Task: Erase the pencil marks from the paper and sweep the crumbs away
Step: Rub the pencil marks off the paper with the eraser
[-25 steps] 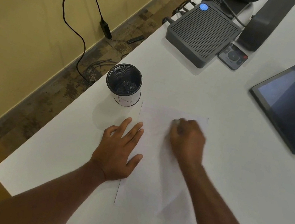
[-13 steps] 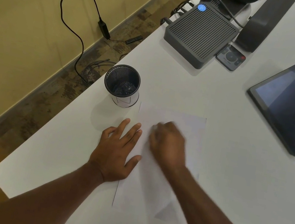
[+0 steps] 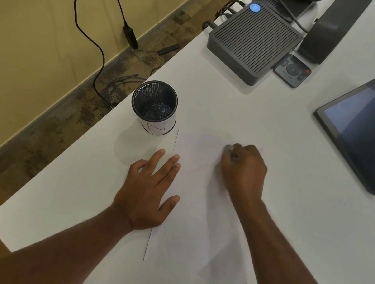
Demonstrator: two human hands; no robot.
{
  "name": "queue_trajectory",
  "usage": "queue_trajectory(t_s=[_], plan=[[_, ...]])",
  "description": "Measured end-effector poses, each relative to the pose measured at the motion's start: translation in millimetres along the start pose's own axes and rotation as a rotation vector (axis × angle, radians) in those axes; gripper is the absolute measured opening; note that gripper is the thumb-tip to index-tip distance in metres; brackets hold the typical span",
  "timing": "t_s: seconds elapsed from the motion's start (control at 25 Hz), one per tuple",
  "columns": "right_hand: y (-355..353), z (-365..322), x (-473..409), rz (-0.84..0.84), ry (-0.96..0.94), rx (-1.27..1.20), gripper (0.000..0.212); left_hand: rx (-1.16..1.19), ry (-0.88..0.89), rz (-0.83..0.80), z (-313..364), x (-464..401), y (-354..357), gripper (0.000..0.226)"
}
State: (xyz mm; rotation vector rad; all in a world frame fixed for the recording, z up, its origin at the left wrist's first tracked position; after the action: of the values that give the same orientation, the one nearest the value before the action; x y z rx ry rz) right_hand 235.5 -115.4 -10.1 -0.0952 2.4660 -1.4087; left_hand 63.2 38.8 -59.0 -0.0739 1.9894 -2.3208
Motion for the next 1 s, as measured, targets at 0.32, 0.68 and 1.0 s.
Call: queue_trajectory(t_s=[0.32,0.68,1.0], plan=[[2.6,-4.5,-3.1,-0.024,0.011,-0.001,0.025,0.014,0.002,0.01,-0.5,-0.1,0.9,0.073],[3.9,-21.7,9.9,-0.093,-0.012,-0.009,0.025,0.017,-0.004,0.004,0.8,-0.5,-2.3,0.073],[6.1,-28.5,19.0,-0.134,-0.034,-0.004,0.023,0.017,0.015,0.024,-0.2,-0.4,0.1,0.072]])
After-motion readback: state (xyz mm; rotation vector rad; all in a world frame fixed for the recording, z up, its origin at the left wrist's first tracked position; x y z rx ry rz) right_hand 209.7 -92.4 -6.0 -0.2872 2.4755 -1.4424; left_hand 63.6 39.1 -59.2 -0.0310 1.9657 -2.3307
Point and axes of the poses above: each hand's wrist, its own x-axis away from the middle knuckle, its own y-axis out of the palm, z = x × y, the point moved 3 cm from there along -x, towards the middle knuckle, and after that the axes turned 9 degrees about z, right-handed, at the moved point
